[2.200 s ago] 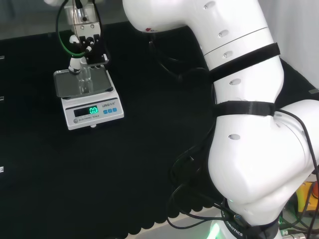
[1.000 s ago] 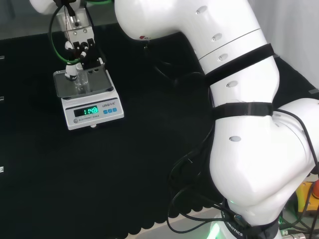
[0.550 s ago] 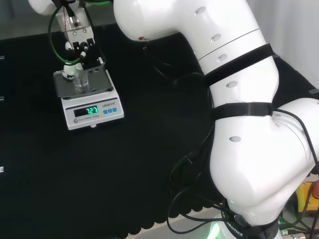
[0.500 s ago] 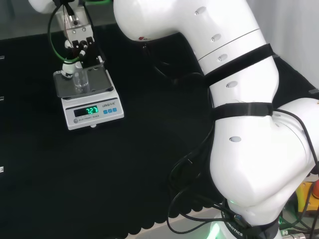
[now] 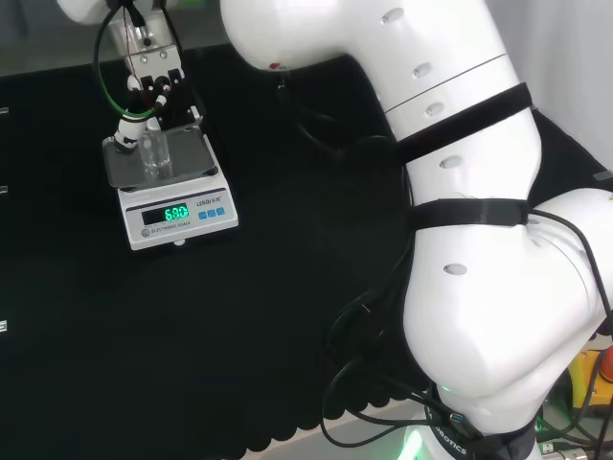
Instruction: Put the beaker on the electronic balance.
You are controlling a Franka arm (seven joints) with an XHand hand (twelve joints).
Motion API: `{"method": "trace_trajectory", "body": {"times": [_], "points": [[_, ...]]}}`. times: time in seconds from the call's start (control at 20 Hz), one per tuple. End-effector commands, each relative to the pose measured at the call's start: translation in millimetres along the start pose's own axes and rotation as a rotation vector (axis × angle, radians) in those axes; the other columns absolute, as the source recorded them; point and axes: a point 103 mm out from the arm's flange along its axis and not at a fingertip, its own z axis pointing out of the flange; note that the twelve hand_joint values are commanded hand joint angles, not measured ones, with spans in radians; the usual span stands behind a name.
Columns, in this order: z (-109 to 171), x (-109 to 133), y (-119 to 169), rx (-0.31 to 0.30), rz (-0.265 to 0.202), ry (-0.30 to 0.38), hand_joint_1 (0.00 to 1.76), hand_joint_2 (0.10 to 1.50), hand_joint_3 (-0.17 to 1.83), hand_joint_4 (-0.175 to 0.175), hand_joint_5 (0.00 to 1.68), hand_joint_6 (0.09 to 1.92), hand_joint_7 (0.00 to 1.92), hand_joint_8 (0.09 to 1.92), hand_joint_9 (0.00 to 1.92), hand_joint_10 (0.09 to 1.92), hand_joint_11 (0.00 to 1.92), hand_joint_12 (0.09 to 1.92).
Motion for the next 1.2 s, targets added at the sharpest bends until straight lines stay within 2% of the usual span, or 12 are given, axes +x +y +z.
{"method": "trace_trajectory", "body": {"times": [0.05, 0.2, 0.55, 0.65, 0.85, 0.9, 1.0, 1.2], "points": [[-27, -24, -27, -0.079, 0.039, 0.01, 0.61, 0.67, 0.29, -0.13, 0.27, 0.39, 0.28, 0.95, 1.05, 0.72, 1.27, 0.9], [-31, -37, -43, -0.088, 0.038, 0.016, 0.61, 0.67, 0.28, -0.13, 0.27, 0.36, 0.27, 0.95, 1.04, 0.72, 1.26, 0.91], [-26, -66, -85, -0.098, 0.091, 0.046, 0.54, 0.69, 0.26, -0.123, 0.23, 0.27, 0.21, 0.93, 0.98, 0.75, 1.2, 0.95], [-24, -47, -92, -0.091, 0.138, -0.027, 0.52, 0.69, 0.25, -0.12, 0.21, 0.21, 0.19, 0.93, 0.94, 0.76, 1.17, 0.97], [-23, 5, -98, -0.086, 0.166, -0.071, 0.48, 0.7, 0.23, -0.112, 0.19, 0.11, 0.15, 0.92, 0.87, 0.79, 1.11, 1.0], [-19, -18, -108, -0.087, 0.186, -0.048, 0.47, 0.7, 0.22, -0.111, 0.19, 0.1, 0.15, 0.92, 0.86, 0.79, 1.1, 1.0], [-13, -47, -124, -0.095, 0.188, -0.013, 0.46, 0.7, 0.22, -0.108, 0.19, 0.09, 0.14, 0.92, 0.83, 0.79, 1.07, 1.02], [-10, -65, -142, -0.128, 0.194, 0.079, 0.44, 0.7, 0.21, -0.105, 0.2, 0.09, 0.12, 0.91, 0.79, 0.8, 1.02, 1.05]]}}
